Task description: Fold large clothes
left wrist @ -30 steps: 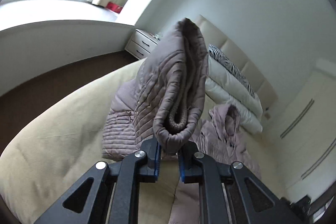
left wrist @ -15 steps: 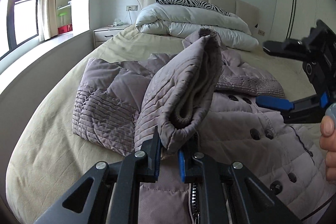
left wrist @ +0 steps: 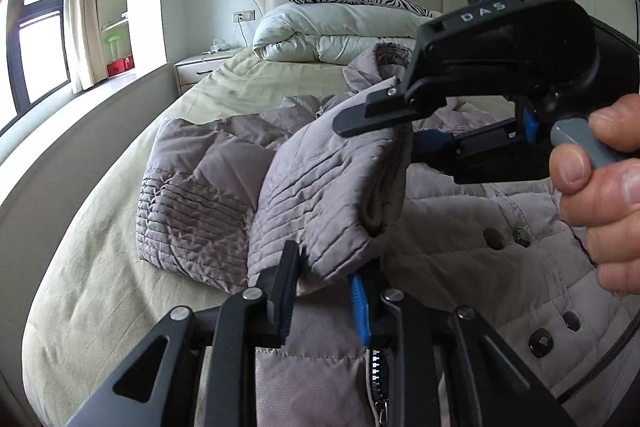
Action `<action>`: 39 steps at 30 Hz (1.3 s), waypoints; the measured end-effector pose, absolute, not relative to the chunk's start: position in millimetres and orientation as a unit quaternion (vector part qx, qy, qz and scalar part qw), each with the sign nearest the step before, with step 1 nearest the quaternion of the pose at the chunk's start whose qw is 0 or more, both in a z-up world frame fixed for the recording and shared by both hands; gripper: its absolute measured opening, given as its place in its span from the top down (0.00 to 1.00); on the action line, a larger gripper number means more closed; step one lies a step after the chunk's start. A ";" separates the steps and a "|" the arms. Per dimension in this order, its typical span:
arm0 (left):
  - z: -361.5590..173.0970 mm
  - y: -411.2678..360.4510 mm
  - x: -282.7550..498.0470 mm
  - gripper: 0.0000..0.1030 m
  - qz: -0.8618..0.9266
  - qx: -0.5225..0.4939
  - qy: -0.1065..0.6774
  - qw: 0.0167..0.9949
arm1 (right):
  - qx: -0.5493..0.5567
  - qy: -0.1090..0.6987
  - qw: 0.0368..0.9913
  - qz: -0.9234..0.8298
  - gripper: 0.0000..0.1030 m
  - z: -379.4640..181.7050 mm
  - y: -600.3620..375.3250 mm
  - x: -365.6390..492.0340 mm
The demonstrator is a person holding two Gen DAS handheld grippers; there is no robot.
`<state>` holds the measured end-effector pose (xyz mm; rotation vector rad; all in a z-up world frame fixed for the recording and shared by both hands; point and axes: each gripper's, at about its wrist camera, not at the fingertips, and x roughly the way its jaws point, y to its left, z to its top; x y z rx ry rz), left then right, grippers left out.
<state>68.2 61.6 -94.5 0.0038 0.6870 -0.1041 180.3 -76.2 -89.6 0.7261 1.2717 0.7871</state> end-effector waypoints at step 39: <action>-114.3 24.6 220.2 0.20 0.018 0.062 0.335 0.940 | 0.456 0.400 0.790 0.090 0.88 -101.8 -475.3 259.3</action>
